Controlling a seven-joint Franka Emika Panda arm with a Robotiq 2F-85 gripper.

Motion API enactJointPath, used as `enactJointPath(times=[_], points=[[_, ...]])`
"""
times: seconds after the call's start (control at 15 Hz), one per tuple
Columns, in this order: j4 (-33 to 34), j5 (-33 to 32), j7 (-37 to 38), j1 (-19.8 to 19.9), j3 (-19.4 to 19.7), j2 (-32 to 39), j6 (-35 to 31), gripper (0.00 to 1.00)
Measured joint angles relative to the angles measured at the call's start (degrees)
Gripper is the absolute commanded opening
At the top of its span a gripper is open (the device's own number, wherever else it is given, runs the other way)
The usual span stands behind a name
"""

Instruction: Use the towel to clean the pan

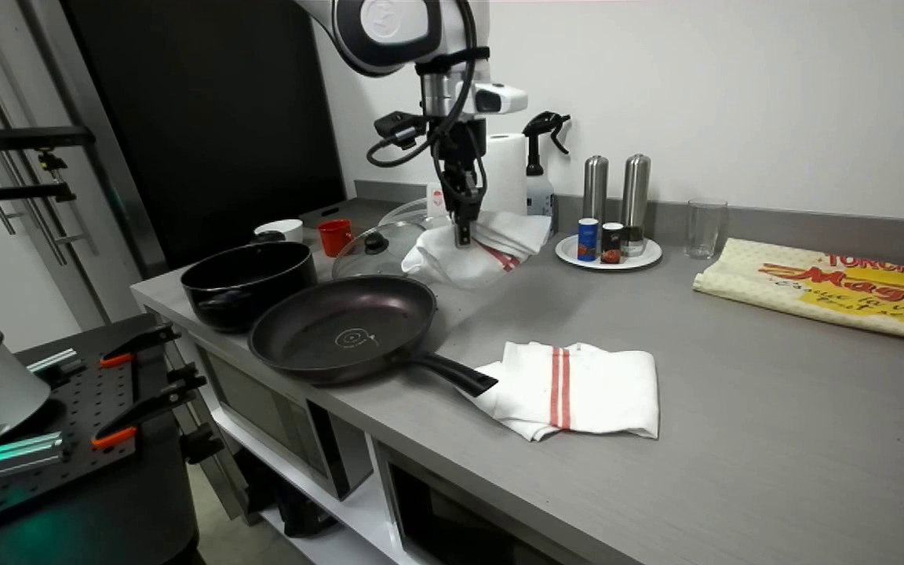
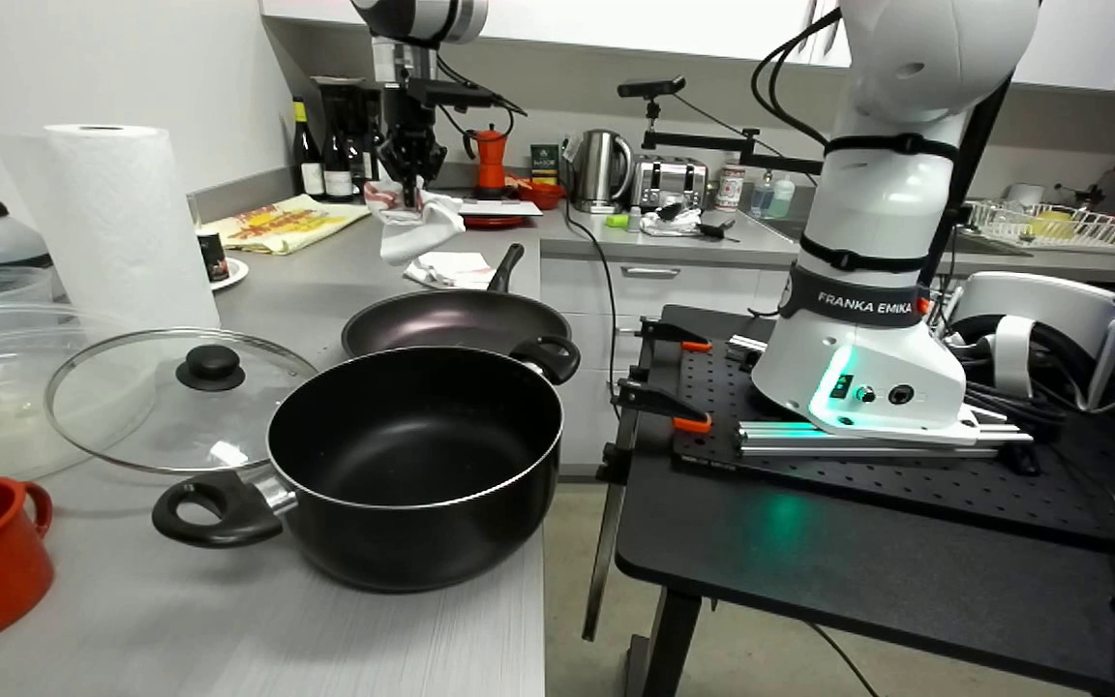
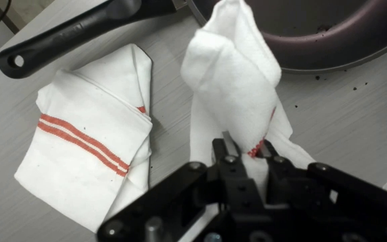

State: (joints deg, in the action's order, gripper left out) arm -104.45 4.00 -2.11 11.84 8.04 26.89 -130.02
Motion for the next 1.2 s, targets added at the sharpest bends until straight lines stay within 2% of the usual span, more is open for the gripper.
enactJointPath(times=[1.13, 1.2], points=[[35.95, -0.03, 0.01, 1.37, -0.98, 31.65, 18.53, 0.03], [37.74, -0.03, 0.01, 1.56, -0.99, 33.01, 19.54, 0.27]])
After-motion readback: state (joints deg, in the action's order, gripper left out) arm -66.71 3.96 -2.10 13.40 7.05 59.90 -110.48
